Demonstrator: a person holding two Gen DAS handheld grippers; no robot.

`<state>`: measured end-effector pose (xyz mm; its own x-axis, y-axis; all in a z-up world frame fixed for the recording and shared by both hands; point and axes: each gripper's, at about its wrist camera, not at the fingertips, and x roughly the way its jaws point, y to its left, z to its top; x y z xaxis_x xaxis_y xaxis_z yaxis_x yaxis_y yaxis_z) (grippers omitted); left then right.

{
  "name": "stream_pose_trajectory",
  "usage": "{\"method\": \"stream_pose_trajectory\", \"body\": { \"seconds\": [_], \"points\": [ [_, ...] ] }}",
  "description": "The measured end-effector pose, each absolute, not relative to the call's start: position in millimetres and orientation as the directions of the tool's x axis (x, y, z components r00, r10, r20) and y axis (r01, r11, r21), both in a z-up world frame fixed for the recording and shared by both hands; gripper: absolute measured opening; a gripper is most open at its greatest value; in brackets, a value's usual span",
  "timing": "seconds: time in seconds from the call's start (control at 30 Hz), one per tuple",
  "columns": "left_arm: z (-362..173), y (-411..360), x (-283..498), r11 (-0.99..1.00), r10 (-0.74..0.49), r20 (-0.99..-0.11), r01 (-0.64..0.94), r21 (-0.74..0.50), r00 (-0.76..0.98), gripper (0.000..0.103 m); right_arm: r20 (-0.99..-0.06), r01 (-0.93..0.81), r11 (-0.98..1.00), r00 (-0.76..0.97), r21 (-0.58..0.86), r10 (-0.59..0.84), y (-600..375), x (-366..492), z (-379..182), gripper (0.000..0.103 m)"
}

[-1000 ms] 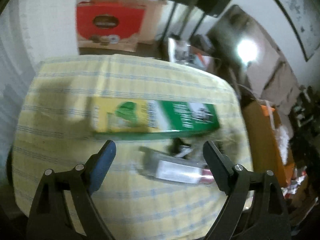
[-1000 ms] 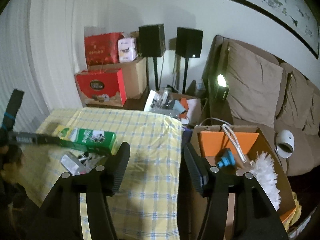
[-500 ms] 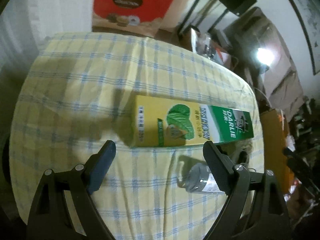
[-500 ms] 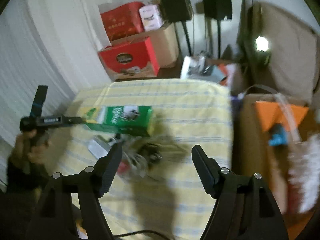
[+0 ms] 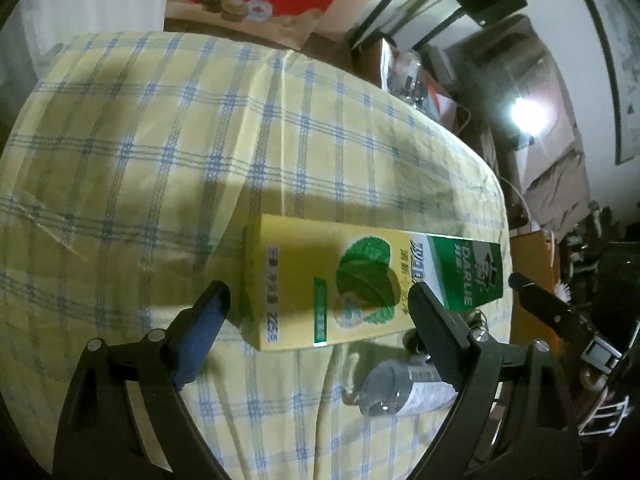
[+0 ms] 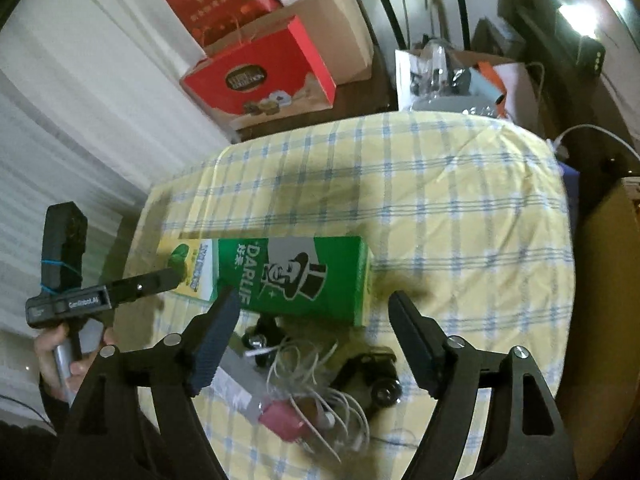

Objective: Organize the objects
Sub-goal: 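Lower both grippers around the green-and-yellow DARLIE toothpaste box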

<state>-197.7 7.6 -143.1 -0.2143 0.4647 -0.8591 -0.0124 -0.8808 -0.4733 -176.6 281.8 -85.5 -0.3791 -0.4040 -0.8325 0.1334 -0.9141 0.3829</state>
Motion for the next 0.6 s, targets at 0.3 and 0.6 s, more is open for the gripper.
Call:
{"method": "stream_pose_trajectory", "body": {
  "seconds": [0.3,0.6],
  "points": [
    [-150.8,10.4,-206.4,-0.863,0.499,-0.845,-0.022,-0.505,-0.191,0.102,-0.852,0.108,-0.908,-0.315,0.405,-0.418,269.9,-200.5,-109.3,0.091],
    [-150.1,6.9,-213.5,-0.838,0.540,-0.822,-0.018,-0.546,-0.179,0.102,-0.856,0.091,-0.897,-0.272,0.432,-0.440,260.6,-214.8,-124.6,0.097]
  ]
}}
